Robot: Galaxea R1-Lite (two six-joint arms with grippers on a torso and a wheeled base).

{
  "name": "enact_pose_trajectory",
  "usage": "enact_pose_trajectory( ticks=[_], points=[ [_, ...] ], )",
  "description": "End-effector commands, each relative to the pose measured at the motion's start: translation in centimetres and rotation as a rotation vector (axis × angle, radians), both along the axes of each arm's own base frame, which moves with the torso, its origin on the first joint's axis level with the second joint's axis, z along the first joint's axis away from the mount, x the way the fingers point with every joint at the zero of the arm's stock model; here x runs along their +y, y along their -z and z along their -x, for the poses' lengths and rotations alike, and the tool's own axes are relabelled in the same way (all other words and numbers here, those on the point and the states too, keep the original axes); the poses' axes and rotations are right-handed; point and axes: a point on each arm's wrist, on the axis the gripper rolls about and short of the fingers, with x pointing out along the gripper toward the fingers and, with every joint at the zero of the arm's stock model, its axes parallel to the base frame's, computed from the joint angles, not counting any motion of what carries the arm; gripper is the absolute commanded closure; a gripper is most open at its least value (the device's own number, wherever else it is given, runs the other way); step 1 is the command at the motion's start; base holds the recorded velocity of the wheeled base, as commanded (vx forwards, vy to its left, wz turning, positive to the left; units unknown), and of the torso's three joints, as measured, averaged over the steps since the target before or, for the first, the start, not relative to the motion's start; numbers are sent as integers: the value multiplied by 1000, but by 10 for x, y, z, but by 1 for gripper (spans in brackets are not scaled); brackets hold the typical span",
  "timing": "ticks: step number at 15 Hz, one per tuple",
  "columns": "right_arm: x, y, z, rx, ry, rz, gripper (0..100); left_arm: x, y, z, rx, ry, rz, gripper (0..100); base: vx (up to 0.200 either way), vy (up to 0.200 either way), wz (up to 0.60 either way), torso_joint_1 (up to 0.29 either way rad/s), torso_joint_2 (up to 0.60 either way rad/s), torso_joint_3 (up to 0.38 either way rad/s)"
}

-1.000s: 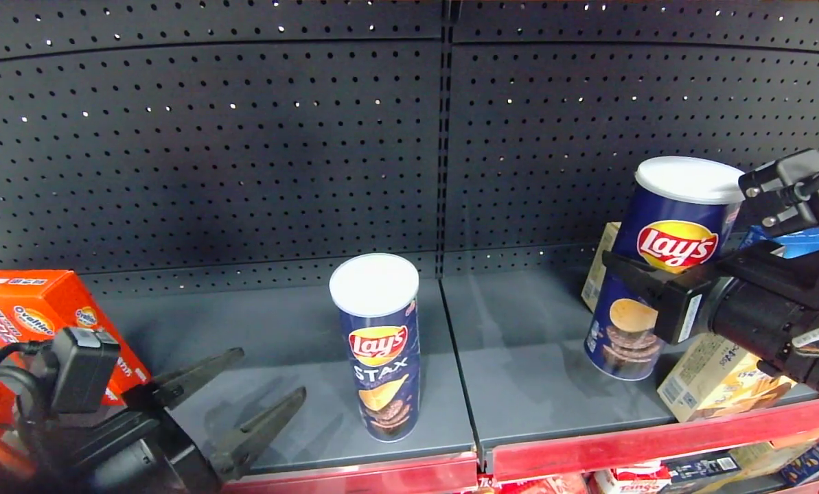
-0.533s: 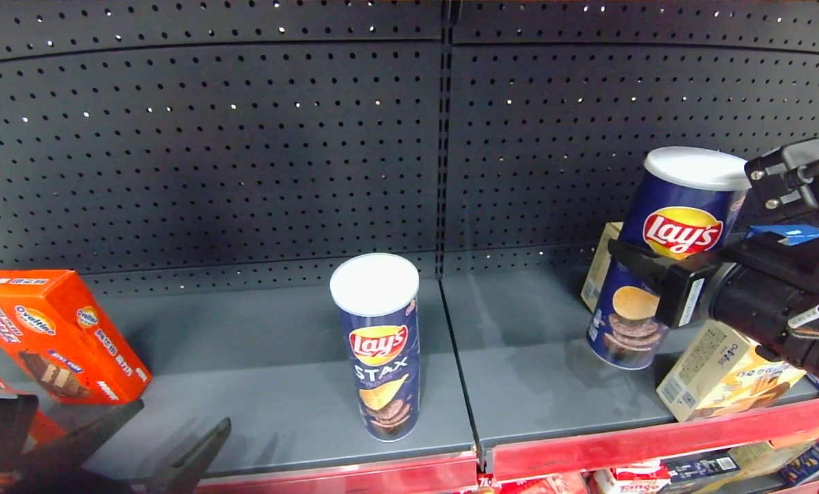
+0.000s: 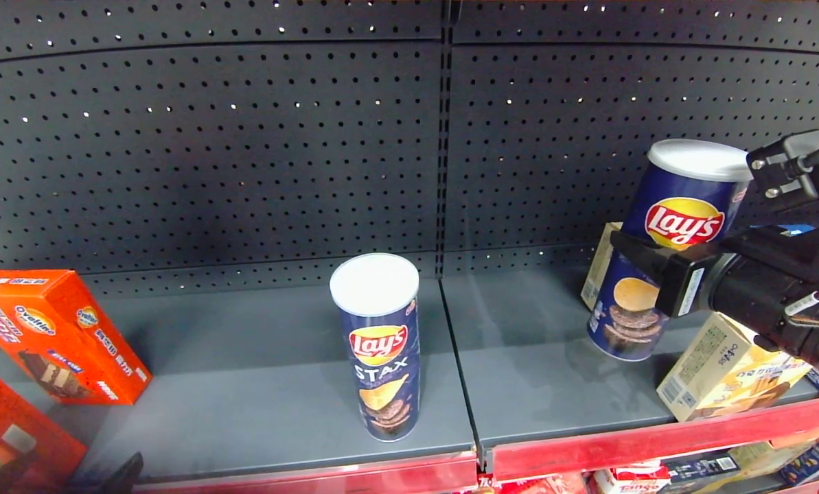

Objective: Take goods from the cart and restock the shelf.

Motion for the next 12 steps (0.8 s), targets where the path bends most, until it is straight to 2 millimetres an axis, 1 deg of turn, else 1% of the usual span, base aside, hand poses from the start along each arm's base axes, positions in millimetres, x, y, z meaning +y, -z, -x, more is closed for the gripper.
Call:
enact_pose_trajectory(
  ticks=[1, 2, 3, 4, 7, 8, 9, 10, 11, 12],
  points=[
    [-2, -2, -3, -7, 15, -4, 100, 21, 22, 55, -129, -15, 24, 0, 0, 0, 0, 0, 0, 0],
    [-2, -2, -3, -5, 15, -3, 100, 25, 31, 67, -161, -14, 11, 0, 0, 0, 0, 0, 0, 0],
    [-1, -1, -3, -3, 13, -1, 100, 28, 34, 76, -200, -24, -6, 0, 0, 0, 0, 0, 0, 0],
    [1, 2, -6, 9, 12, 7, 100, 29, 34, 80, -195, -42, -10, 0, 0, 0, 0, 0, 0, 0],
    [8, 6, -15, 23, 16, 16, 100, 29, 34, 80, -189, -41, -4, 0, 0, 0, 0, 0, 0, 0],
    [5, 5, -12, 23, 24, 16, 100, 29, 33, 81, -189, -39, -3, 0, 0, 0, 0, 0, 0, 0],
    [3, 6, -10, 24, 30, 16, 100, 29, 33, 80, -191, -12, 2, 0, 0, 0, 0, 0, 0, 0],
    [-3, 9, -7, 31, 41, 19, 100, 27, 35, 79, -196, 78, 13, 0, 0, 0, 0, 0, 0, 0],
    [-4, 10, -7, 31, 44, 19, 100, 26, 35, 79, -201, 98, 16, 0, 0, 0, 0, 0, 0, 0],
    [-4, 18, -6, 45, 42, -7, 100, 24, 36, 77, -244, 147, 18, 0, 0, 0, 0, 0, 0, 0]
  ],
)
